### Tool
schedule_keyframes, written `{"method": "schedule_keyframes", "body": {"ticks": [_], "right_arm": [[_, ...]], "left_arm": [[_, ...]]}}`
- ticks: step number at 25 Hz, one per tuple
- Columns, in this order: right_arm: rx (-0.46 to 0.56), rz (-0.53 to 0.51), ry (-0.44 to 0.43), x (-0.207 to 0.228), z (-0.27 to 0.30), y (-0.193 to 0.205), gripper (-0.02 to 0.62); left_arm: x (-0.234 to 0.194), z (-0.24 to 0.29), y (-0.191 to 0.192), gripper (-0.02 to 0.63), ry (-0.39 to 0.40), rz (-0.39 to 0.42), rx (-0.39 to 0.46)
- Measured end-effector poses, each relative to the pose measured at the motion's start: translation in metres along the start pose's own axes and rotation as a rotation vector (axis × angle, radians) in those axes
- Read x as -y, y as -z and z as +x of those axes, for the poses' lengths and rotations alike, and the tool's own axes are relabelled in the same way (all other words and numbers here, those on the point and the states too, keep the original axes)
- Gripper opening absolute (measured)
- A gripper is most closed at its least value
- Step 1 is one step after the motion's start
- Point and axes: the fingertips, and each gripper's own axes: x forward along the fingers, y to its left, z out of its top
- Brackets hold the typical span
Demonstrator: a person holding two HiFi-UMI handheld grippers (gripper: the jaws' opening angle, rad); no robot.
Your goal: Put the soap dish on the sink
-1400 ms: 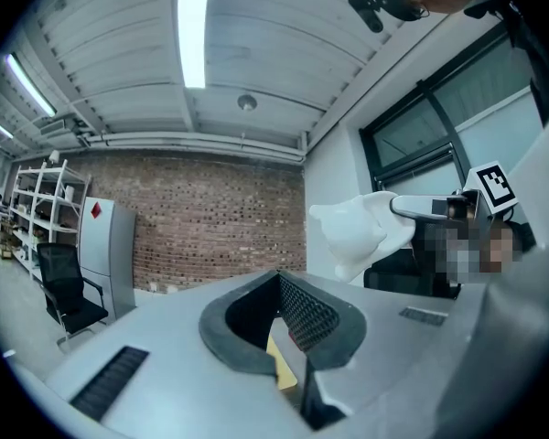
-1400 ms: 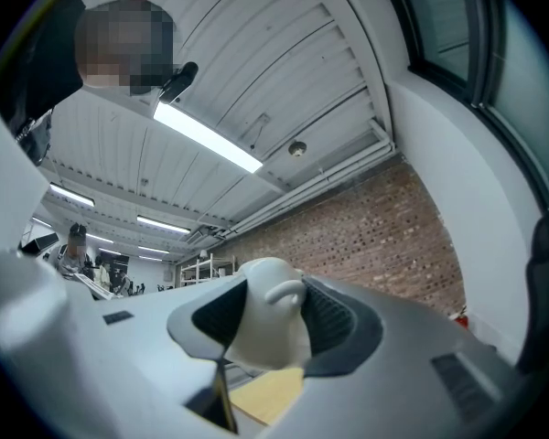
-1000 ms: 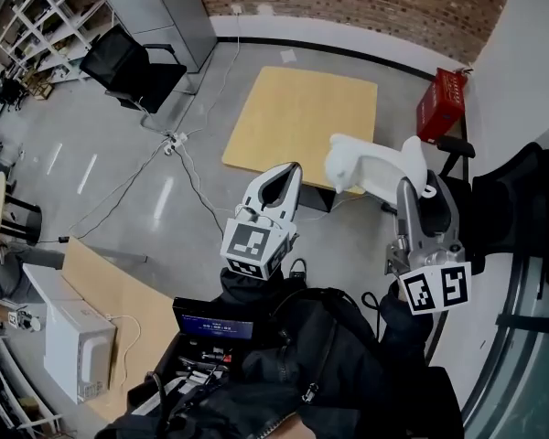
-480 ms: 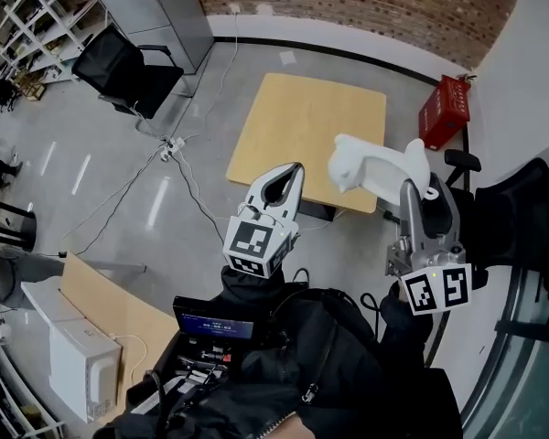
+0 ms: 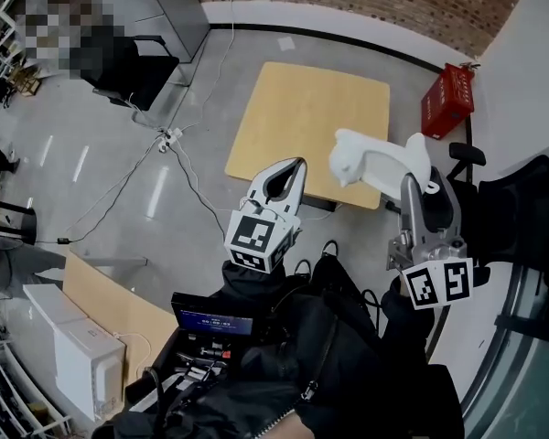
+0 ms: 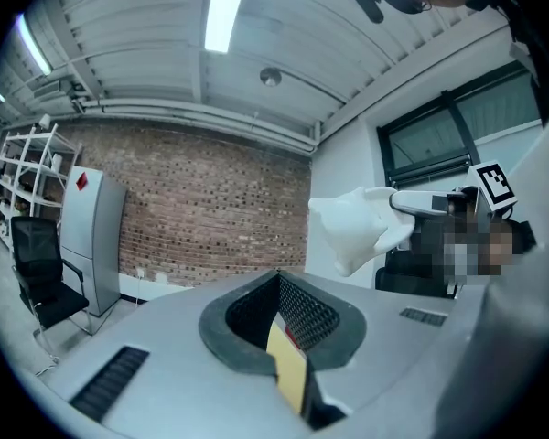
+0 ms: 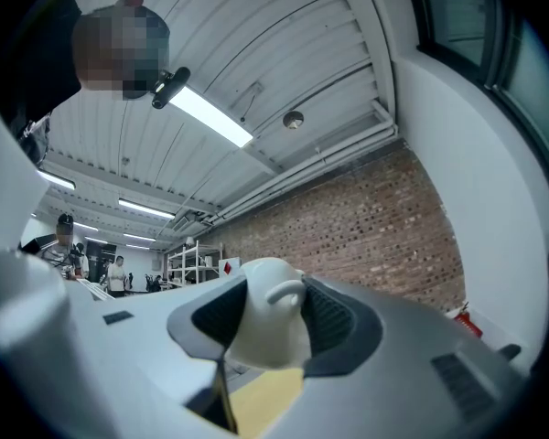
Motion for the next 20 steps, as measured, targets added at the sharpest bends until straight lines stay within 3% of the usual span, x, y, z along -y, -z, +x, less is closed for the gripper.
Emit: {"method": "schedule_keyframes", "body": {"ticks": [8,20], "right_arm": [[0.002,0.017,-0.053,0.015,0.041,0.008,0.190],[-0.035,0.059,-0.090,0.075,0.095,0.028,0.190]], "left_arm": [[-0.025,0.029,-0.007,0.005,-0.053,0.012,0.005],[-0.044,0.095,-0.005,0.003,-0.127,0.021,-0.028]]}}
